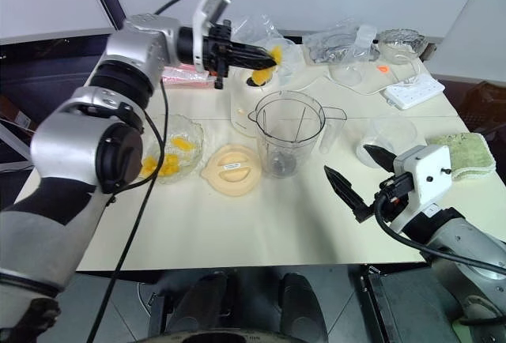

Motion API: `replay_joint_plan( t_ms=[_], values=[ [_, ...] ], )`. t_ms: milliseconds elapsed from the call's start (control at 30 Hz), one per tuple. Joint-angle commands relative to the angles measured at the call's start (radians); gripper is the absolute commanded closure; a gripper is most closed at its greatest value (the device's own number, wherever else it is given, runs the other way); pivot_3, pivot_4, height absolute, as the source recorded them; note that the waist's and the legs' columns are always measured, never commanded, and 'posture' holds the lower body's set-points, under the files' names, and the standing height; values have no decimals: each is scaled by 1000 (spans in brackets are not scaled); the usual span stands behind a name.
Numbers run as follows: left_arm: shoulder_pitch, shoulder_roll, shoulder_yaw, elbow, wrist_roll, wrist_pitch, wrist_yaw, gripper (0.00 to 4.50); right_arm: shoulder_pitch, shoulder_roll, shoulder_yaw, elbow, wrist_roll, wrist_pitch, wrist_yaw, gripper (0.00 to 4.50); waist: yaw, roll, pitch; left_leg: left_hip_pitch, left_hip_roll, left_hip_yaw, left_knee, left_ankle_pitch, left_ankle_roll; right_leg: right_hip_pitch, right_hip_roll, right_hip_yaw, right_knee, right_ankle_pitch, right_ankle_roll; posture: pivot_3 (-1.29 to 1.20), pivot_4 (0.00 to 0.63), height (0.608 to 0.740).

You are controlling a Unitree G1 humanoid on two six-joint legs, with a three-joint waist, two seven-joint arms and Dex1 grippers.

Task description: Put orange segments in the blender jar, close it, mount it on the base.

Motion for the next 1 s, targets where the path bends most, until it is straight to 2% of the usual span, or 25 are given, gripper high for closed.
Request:
replay_joint_plan(
  t_ms=[33, 267, 300, 333, 367, 533, 567, 600, 767, 900, 1000],
  values=[
    [5, -32, -31, -10, 21, -59, 31, 4488, 2, 13, -15, -47, -5, -30, -26, 0, 2, 0, 0, 0, 0, 0, 0, 0, 0, 0, 0, 0, 0, 0, 0, 0, 150, 740],
    [37, -109, -73, -7, 42, -120, 79, 4488, 23, 24, -13, -64, -19, -42, -53, 0, 5, 0, 0, 0, 0, 0, 0, 0, 0, 1, 0, 0, -2, 0, 0, 0, 150, 740],
    [38, -113, -74, -7, 41, -120, 78, 3967, 25, 27, -12, -67, -18, -43, -57, 0, 3, 0, 0, 0, 0, 0, 0, 0, 0, 1, 0, 0, -2, 0, 0, 0, 150, 740],
    [41, -115, -77, -8, 42, -123, 71, 3721, 27, 28, -9, -70, -17, -43, -60, 0, 2, 0, 0, 0, 0, 0, 0, 0, 0, 0, 0, 0, -2, 0, 0, 0, 150, 740],
    [44, -116, -80, -8, 44, -126, 64, 3291, 28, 29, -5, -73, -17, -43, -63, 0, 1, 0, 0, 0, 0, 0, 0, 0, 0, 0, 0, 0, -2, 0, 0, 0, 150, 740],
    [55, -105, -98, -9, 54, -135, 55, 860, 25, 30, 20, -76, -13, -43, -75, 0, 3, 0, 0, 0, 0, 0, 0, 0, 0, 0, 0, 0, -2, 0, 0, 0, 150, 740],
    [56, -103, -99, -10, 54, -134, 52, 209, 25, 29, 23, -76, -12, -44, -75, 0, 3, 0, 0, 0, 0, 0, 0, 0, 0, 1, 0, 0, -2, 0, 0, 0, 150, 740],
    [58, -97, -101, -11, 54, -133, 48, 27, 20, 28, 32, -75, -13, -43, -77, 0, 3, 0, 0, 0, 0, 0, 0, 0, 0, 1, 0, 0, -2, 0, 0, 0, 150, 740],
    [60, -87, -88, -22, 38, -136, 59, 27, 10, 22, 41, -72, -1, -41, -78, 0, 4, 0, 0, 0, 0, 0, 0, 0, 0, 0, 0, 0, -2, 0, 0, 0, 150, 740],
    [29, -70, 14, -43, -64, -76, 106, 27, 22, 30, 36, -92, 16, -40, -90, 0, 4, 0, 0, 0, 0, 0, 0, 0, 0, 1, 0, 0, -2, 0, 0, 0, 150, 740],
    [25, -36, 62, -88, -126, -14, 86, 27, 52, 51, 76, -133, 2, -56, -111, 0, 0, 0, 0, 0, 0, 0, 0, 0, 0, 0, 0, 0, -2, 0, 0, 0, 150, 740]
  ],
)
